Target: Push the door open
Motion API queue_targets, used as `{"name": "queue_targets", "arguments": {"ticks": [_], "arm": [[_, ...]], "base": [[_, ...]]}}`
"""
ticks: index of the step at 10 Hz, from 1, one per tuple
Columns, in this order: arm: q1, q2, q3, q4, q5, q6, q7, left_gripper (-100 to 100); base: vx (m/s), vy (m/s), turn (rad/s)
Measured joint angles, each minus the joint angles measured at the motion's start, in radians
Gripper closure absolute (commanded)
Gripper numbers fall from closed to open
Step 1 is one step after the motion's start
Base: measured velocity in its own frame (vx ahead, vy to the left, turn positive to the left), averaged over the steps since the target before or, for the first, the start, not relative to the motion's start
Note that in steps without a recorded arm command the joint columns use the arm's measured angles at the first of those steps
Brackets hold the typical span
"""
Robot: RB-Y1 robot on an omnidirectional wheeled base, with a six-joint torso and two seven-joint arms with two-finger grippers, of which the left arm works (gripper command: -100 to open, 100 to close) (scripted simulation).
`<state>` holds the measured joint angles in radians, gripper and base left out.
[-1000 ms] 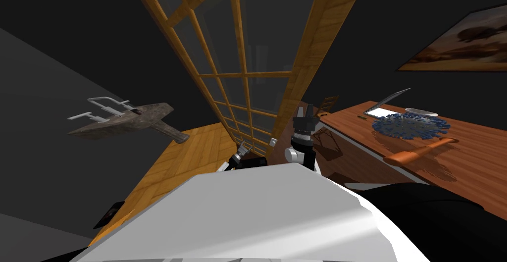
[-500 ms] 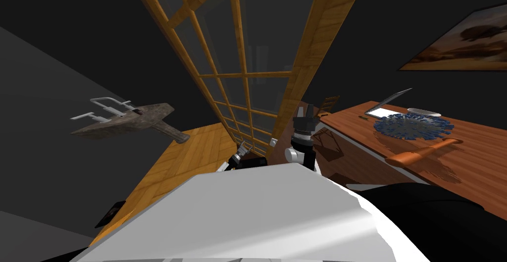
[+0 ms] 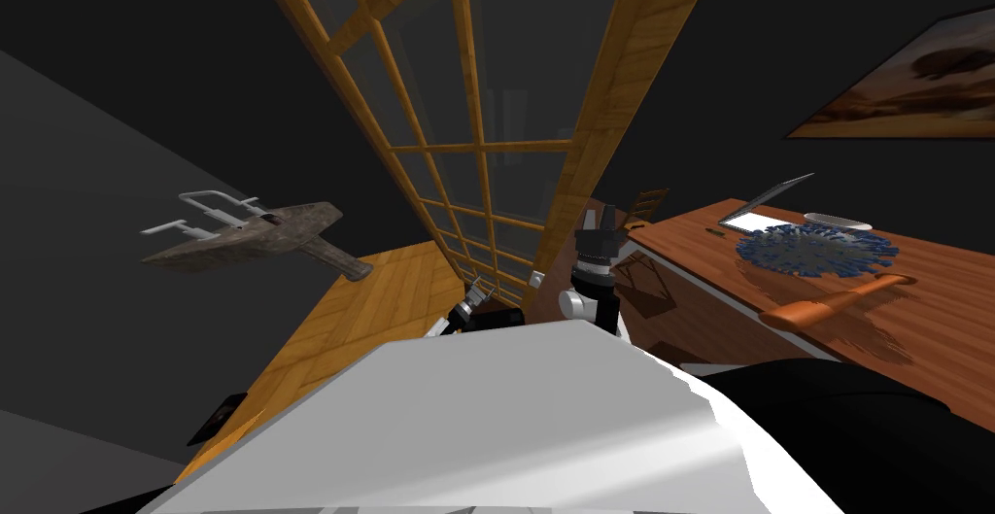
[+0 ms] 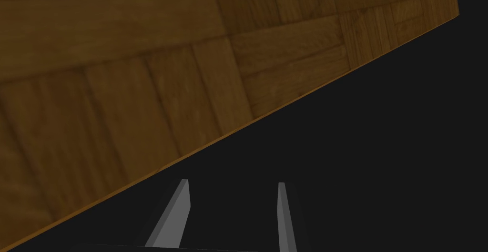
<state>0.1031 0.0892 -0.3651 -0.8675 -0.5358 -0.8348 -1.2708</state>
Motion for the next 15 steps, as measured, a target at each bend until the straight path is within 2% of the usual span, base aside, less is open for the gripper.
{"name": "queue_targets", "arguments": {"ticks": [15], "arm": [[0.003,0.007,-0.002,-0.003,-0.021,-0.006,0.013,-100]], "base": [[0.004,-0.009,0.013]]}}
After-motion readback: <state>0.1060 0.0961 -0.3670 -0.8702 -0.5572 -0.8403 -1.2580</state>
